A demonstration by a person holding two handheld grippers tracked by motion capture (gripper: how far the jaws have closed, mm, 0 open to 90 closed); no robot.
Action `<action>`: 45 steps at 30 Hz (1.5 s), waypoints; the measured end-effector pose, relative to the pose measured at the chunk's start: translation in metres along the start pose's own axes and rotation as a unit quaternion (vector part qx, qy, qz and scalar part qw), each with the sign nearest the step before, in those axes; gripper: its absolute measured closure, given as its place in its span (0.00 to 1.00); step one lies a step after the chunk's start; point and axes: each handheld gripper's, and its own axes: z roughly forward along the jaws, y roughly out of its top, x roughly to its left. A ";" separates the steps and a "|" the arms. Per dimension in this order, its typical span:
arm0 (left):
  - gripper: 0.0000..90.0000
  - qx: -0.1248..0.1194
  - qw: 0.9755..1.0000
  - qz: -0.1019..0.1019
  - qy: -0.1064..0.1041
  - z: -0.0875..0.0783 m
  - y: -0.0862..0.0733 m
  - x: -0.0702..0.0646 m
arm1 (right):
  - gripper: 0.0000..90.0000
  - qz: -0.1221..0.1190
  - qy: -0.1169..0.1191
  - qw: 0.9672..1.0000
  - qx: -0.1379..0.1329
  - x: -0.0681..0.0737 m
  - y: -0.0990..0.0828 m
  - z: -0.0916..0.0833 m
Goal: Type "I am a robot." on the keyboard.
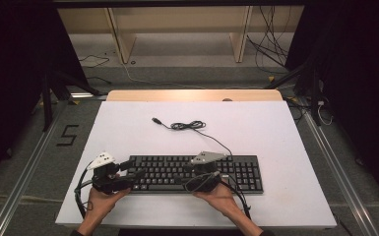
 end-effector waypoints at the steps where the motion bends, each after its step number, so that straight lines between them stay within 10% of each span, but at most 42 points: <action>1: 0.35 0.000 1.000 0.000 -0.001 0.000 0.000 0.000 | 0.46 0.000 -0.002 1.000 -0.003 0.000 0.000 -0.002; 15: 0.55 0.014 0.999 0.027 -0.032 0.002 -0.002 -0.006 | 0.33 0.005 -0.012 0.999 -0.043 -0.007 0.002 -0.028; 29: 0.91 0.093 0.991 0.084 -0.057 0.016 -0.009 -0.019 | 0.33 0.005 -0.019 0.998 -0.059 -0.009 0.001 -0.038; 45: 0.99 0.134 0.984 0.101 -0.052 0.032 -0.016 -0.025 | 0.32 0.003 -0.018 0.998 -0.061 -0.007 0.000 -0.040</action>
